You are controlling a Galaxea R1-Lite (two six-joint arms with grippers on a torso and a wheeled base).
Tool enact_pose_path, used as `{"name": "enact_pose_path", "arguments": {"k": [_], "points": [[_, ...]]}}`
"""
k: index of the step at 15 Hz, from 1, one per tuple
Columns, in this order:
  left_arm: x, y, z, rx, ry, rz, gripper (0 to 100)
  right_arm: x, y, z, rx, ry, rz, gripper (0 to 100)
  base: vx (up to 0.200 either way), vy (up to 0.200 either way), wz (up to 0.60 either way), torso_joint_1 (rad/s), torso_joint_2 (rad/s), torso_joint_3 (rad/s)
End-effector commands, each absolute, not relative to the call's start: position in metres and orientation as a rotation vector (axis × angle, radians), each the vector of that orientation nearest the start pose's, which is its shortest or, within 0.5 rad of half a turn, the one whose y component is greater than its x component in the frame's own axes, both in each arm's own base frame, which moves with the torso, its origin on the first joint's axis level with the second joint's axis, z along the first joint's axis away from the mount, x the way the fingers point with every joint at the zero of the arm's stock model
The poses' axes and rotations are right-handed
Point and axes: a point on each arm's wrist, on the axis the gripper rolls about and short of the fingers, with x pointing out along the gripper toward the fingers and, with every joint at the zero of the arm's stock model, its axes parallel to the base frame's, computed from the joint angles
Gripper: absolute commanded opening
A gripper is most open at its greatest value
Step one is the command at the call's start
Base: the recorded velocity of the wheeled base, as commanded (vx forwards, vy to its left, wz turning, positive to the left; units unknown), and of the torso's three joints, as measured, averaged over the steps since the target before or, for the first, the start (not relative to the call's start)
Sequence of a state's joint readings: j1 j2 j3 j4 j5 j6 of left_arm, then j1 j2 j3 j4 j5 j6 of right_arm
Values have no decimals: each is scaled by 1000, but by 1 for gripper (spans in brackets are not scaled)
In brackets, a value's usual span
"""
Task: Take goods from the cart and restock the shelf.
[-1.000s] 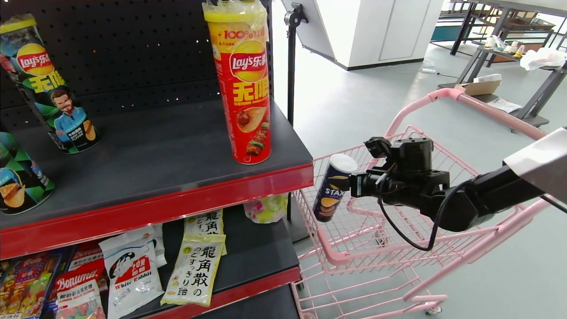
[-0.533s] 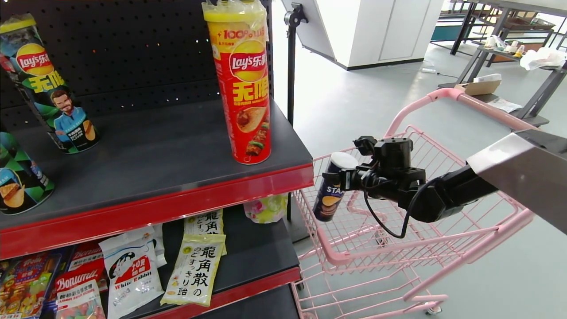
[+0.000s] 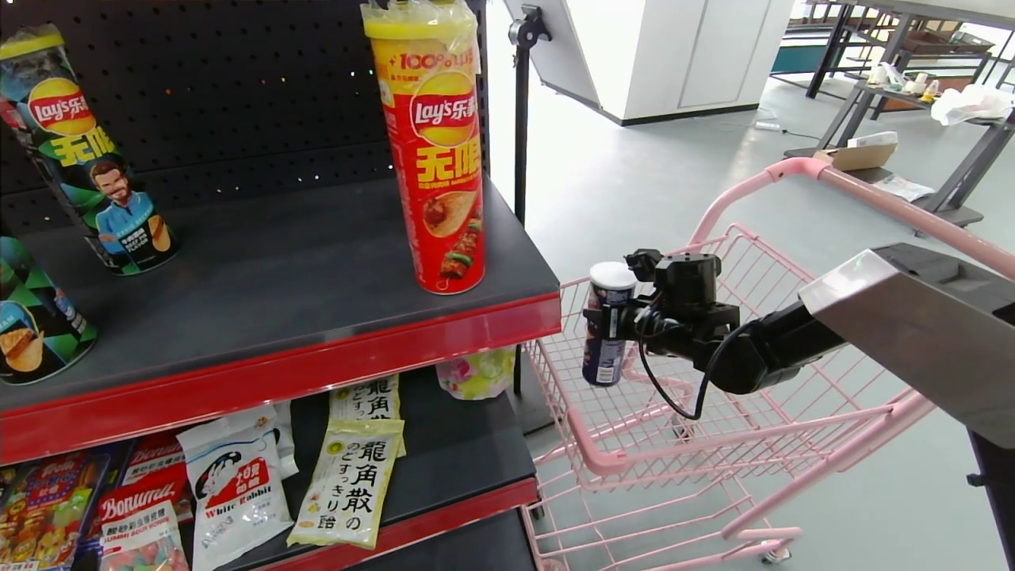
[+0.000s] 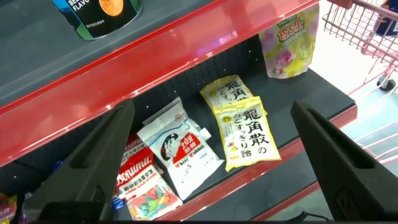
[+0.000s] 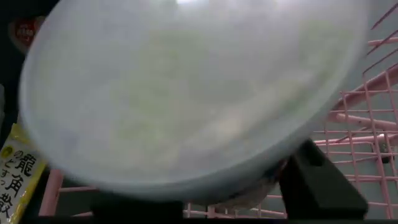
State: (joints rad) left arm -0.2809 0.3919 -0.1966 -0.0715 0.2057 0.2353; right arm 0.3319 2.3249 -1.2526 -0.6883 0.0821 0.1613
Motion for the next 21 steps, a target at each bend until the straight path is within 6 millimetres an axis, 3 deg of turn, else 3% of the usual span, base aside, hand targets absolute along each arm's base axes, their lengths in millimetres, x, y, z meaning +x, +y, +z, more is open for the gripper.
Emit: {"name": "enact_pose_path", "arguments": {"k": [1, 4, 7, 8, 11, 12, 13, 14, 15, 16, 17, 21], "points": [[13, 1, 143, 267, 122, -90, 100, 426, 149, 60, 111, 422, 379, 0, 0, 0, 0, 0, 0, 0], [13, 1, 143, 269, 123, -90, 100, 425, 145, 63, 113, 420, 370, 0, 0, 0, 0, 0, 0, 0], [13, 1, 144, 267, 117, -90, 100, 410, 135, 96, 119, 370, 365, 0, 0, 0, 0, 0, 0, 0], [13, 1, 146, 264, 111, -90, 100, 394, 125, 125, 121, 323, 355, 0, 0, 0, 0, 0, 0, 0], [16, 0, 150, 268, 126, -78, 100, 344, 100, 178, 119, 229, 316, 0, 0, 0, 0, 0, 0, 0], [19, 0, 153, 269, 130, -80, 100, 327, 94, 194, 103, 194, 285, 0, 0, 0, 0, 0, 0, 0], [19, 0, 153, 269, 130, -80, 100, 327, 94, 194, 103, 194, 285, 0, 0, 0, 0, 0, 0, 0], [26, -3, 164, 271, 141, -94, 100, 284, 80, 222, 40, 155, 269, 0, 0, 0, 0, 0, 0, 0], [29, -4, 168, 270, 143, -105, 100, 262, 75, 237, 2, 163, 272, 0, 0, 0, 0, 0, 0, 0], [30, -4, 170, 268, 143, -108, 100, 253, 73, 242, -12, 171, 276, 0, 0, 0, 0, 0, 0, 0], [32, -5, 173, 248, 144, -114, 100, 217, 65, 259, -28, 183, 291, 0, 0, 0, 0, 0, 0, 0], [30, -5, 172, 228, 137, -123, 100, 146, 45, 255, -62, 168, 298, 0, 0, 0, 0, 0, 0, 0]]}}
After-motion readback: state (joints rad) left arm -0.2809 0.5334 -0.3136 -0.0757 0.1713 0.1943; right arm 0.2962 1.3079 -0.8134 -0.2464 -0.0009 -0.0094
